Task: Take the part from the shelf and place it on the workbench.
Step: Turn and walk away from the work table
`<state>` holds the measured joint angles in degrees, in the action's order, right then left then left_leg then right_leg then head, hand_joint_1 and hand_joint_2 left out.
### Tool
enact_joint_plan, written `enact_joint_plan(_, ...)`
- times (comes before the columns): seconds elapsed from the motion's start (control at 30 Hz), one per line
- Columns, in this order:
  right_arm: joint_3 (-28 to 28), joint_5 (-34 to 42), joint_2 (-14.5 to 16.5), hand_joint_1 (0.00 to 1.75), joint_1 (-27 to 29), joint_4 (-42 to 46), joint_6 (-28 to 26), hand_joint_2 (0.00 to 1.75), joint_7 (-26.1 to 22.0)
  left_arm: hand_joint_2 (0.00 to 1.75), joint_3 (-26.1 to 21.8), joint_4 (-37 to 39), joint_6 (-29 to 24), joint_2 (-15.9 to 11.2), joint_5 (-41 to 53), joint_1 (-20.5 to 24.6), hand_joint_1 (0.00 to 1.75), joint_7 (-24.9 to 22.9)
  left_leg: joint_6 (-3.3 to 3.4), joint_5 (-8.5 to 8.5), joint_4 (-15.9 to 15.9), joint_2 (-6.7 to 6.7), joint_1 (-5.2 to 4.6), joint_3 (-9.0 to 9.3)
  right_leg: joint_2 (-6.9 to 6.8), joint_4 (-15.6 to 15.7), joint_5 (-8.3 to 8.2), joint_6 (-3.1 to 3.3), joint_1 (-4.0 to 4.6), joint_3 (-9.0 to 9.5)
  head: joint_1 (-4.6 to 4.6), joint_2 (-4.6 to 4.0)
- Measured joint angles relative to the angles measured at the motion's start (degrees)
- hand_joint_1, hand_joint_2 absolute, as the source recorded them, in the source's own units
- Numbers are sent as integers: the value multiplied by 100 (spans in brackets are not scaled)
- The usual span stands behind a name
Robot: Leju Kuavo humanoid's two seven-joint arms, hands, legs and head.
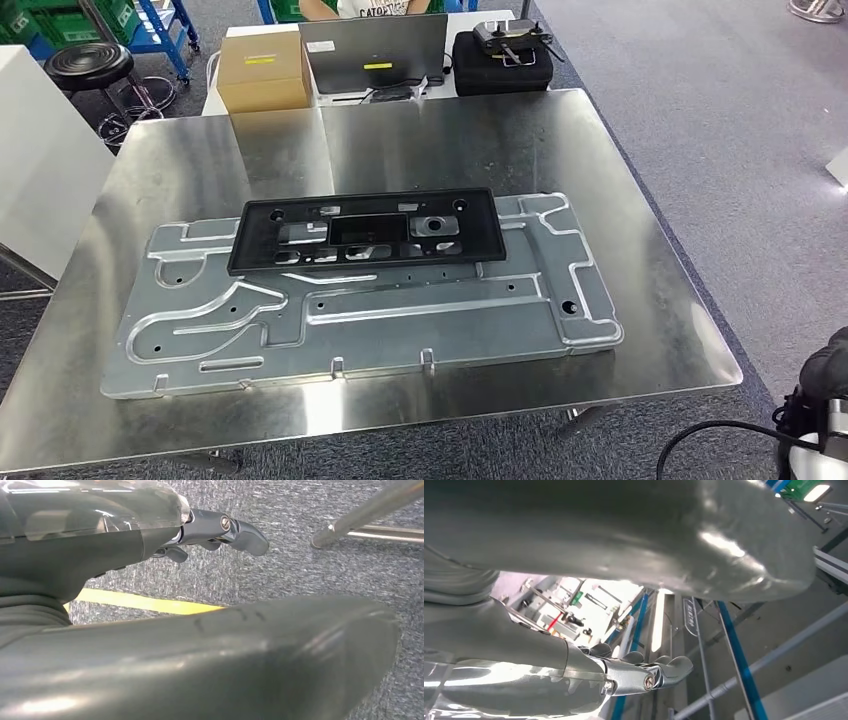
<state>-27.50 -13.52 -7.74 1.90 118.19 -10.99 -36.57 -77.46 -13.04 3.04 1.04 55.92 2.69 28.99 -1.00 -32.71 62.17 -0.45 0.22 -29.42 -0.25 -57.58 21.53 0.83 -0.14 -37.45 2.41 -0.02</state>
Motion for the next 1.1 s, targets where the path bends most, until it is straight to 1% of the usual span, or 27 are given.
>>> enact_joint_plan(0.03,-28,3,-16,0,12,29,1,0,-2,0,0,-2,-1,-2,2,14,0,-7,39,88,-359,-2,-15,235,-2,-18,-36,-26,3,-26,-1,0)
enact_joint_plan(0.07,-50,4,-34,0,20,55,9,0,-3,0,0,-3,-3,-3,4,27,0,-20,81,136,-560,-5,-29,359,-5,-27,-73,-58,2,-37,-1,0)
enact_joint_plan(0.17,-73,5,-107,0,25,97,69,0,0,0,-2,-3,-18,-2,0,33,0,-53,197,269,-588,-2,-58,316,0,-2,-188,-158,-14,-45,-2,0)
enact_joint_plan(0.2,-75,4,-137,0,23,105,91,0,10,0,-4,-3,-22,-1,-3,37,0,-56,232,333,-594,12,-53,274,9,-33,-134,-190,-23,-76,-3,0)
enact_joint_plan(0.23,-76,-2,-169,0,14,113,109,0,30,0,-6,-3,-25,0,-7,44,0,-58,269,405,-606,29,-44,216,18,-152,31,-222,-33,-132,-3,0)
enact_joint_plan(0.27,-77,-10,-202,0,2,119,127,0,59,0,-8,-3,-26,2,-10,51,0,-59,297,478,-613,47,-34,143,24,-392,303,-252,-45,-217,-3,0)
enact_joint_plan(0.33,-77,-38,-251,0,-19,119,161,0,137,0,-18,-3,-22,5,-15,56,0,-60,326,609,-604,67,-34,-30,24,-1148,913,-309,-65,-405,-3,0)
enact_joint_plan(0.37,-77,-51,-268,0,-22,119,172,0,174,0,-25,-3,-19,8,-15,55,0,-60,323,676,-593,71,-35,-123,23,-1483,1067,-330,-73,-445,-3,0)
enact_joint_plan(0.4,-79,-61,-283,0,-21,118,178,0,209,0,-31,-3,-12,11,-15,53,0,-60,314,739,-578,72,-35,-217,23,-1668,1082,-342,-77,-406,-3,0)
enact_joint_plan(0.43,-85,-67,-298,0,-15,114,181,0,246,0,-36,-3,-3,15,-15,52,0,-60,301,795,-557,72,-34,-311,23,-1635,982,-344,-79,-261,-3,0)
enact_joint_plan(0.47,-98,-69,-312,0,-4,108,185,0,276,0,-39,-3,8,21,-14,52,0,-60,287,844,-534,70,-33,-398,23,-1394,843,-338,-80,-11,-3,0)
enact_joint_plan(0.5,-123,-68,-324,0,16,95,190,0,302,0,-40,-3,21,30,-14,52,0,-61,268,885,-507,67,-33,-469,26,-987,766,-320,-78,327,-3,0)
enact_joint_plan(0.53,-162,-65,-332,0,44,75,197,0,318,0,-43,-3,29,39,-14,53,0,-62,243,923,-482,60,-38,-522,29,-533,764,-288,-66,657,-2,0)
enact_joint_plan(0.57,-211,-58,-336,0,84,48,203,0,323,0,-47,-3,35,49,-13,52,0,-64,214,962,-471,52,-43,-549,33,-189,795,-249,-50,895,-1,0)
enact_joint_plan(0.6,-267,-53,-338,0,128,12,212,0,333,0,-53,-3,37,55,-11,51,0,-67,182,1002,-467,44,-45,-562,36,35,845,-208,-31,1034,0,0)
enact_joint_plan(0.67,-401,-63,-329,0,240,-112,225,0,412,0,-80,-3,37,63,-5,44,0,-83,111,1083,-487,31,-42,-575,26,114,799,-118,-13,1026,0,0)
enact_joint_plan(0.7,-481,-94,-320,0,304,-212,230,0,482,0,-101,-3,37,68,-3,38,0,-95,78,1050,-461,26,-32,-604,11,136,749,-72,-20,992,0,0)
enact_joint_plan(0.73,-584,-155,-302,0,373,-342,236,0,559,0,-119,-3,38,75,2,28,0,-111,48,913,-363,23,-25,-652,-5,152,685,-22,-30,938,-1,0)
enact_joint_plan(0.77,-712,-255,-273,0,438,-507,251,0,635,0,-132,-3,41,83,9,18,0,-131,23,676,-163,21,-18,-724,-21,167,618,17,-42,872,-1,0)
enact_joint_plan(0.83,-1109,-641,-195,0,506,-999,295,0,726,0,-142,-3,52,99,27,5,0,-175,-11,84,512,24,-2,-899,-40,162,495,53,-34,711,-1,0)
enact_joint_plan(0.87,-1407,-950,-158,0,506,-1367,318,0,691,0,-145,-3,57,108,34,4,0,-198,-24,-85,854,24,1,-949,-52,155,430,50,-28,623,-1,0)
enact_joint_plan(0.9,-1749,-1285,-131,0,489,-1781,339,0,591,0,-151,-3,60,120,38,2,0,-218,-30,-116,1081,24,1,-935,-67,143,367,43,-23,531,-1,0)
enact_joint_plan(0.93,-2109,-1593,-111,0,465,-2195,358,0,447,0,-160,-3,60,132,42,-3,0,-235,-28,-18,1128,24,1,-832,-80,124,309,31,-20,434,-1,0)
enact_joint_plan(0.97,-2464,-1866,-97,0,434,-2578,372,0,324,0,-168,-3,59,144,44,-9,0,-246,-16,151,970,23,0,-630,-92,98,257,17,-18,340,0,0)
enact_joint_plan(1.0,-2772,-2134,-85,0,391,-2908,366,0,282,0,-177,-3,57,152,45,-14,0,-253,8,293,634,20,-4,-341,-97,67,212,4,-18,260,1,0)
enact_joint_plan(1.07,-3313,-2871,-62,0,286,-3540,135,0,450,0,-196,-3,54,162,51,-3,0,-268,71,295,-239,12,-26,288,-95,22,124,-42,-8,155,1,0)
enact_joint_plan(1.1,-3550,-3350,-55,0,225,-3890,-94,0,590,0,-213,-3,49,173,54,7,0,-278,99,234,-544,10,-42,476,-96,20,76,-72,-9,140,1,0)
